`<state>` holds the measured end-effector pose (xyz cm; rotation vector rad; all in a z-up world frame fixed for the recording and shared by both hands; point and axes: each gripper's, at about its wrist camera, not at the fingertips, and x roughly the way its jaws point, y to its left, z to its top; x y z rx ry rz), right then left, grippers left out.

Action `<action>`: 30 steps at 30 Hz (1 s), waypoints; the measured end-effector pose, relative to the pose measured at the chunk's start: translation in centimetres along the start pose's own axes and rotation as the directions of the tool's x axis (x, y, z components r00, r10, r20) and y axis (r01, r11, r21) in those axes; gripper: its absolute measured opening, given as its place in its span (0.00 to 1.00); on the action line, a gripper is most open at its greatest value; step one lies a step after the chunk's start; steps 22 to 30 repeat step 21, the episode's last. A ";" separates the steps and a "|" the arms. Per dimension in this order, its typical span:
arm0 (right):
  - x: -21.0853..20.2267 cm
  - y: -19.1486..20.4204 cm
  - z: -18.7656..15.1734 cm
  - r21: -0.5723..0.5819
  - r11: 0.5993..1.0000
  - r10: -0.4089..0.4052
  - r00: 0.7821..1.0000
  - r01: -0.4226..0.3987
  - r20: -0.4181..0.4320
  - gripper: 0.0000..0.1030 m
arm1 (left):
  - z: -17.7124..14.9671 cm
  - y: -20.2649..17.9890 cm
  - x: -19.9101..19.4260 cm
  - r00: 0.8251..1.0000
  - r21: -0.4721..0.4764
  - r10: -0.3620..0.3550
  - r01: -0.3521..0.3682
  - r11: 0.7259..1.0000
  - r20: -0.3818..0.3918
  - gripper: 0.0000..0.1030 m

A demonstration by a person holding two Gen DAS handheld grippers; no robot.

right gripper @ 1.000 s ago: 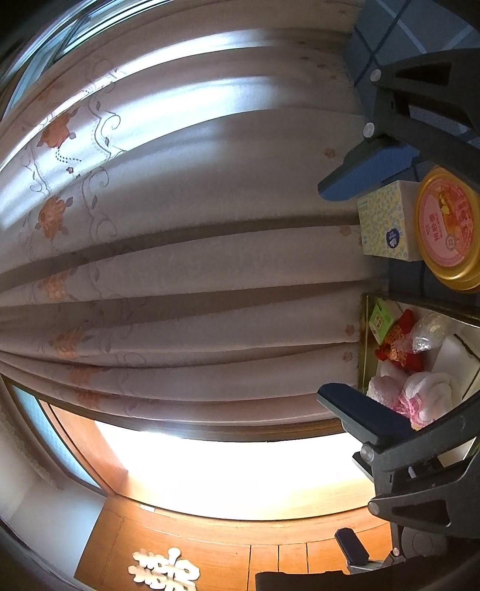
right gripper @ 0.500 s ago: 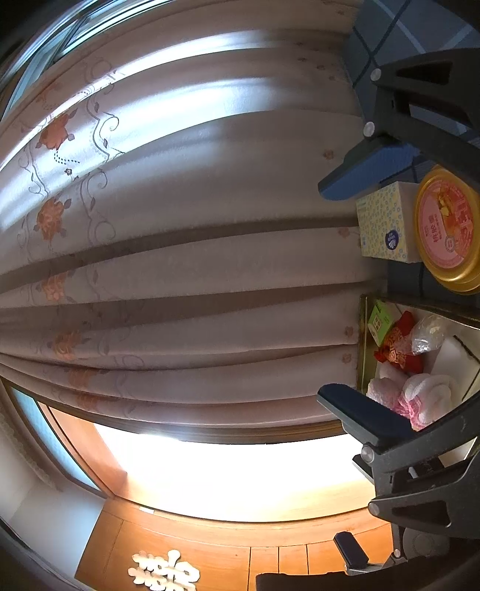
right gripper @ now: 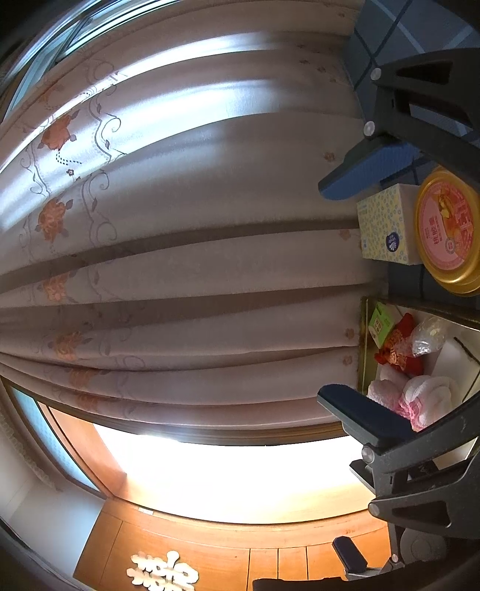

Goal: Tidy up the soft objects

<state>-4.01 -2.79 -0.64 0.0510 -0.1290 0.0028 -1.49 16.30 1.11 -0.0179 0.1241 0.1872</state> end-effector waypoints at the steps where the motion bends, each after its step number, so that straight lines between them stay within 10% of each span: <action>1: 0.0 0.0 0.0 -0.001 1.000 -0.001 1.000 0.001 -0.001 0.99 | 0.0 0.1 0.0 1.000 0.000 -0.001 0.001 1.000 0.000 1.00; 30: 0.0 -0.1 0.2 -0.003 1.000 -0.001 1.000 0.001 -0.003 0.99 | 0.0 0.3 0.3 1.000 -0.014 -0.012 0.012 1.000 -0.017 1.00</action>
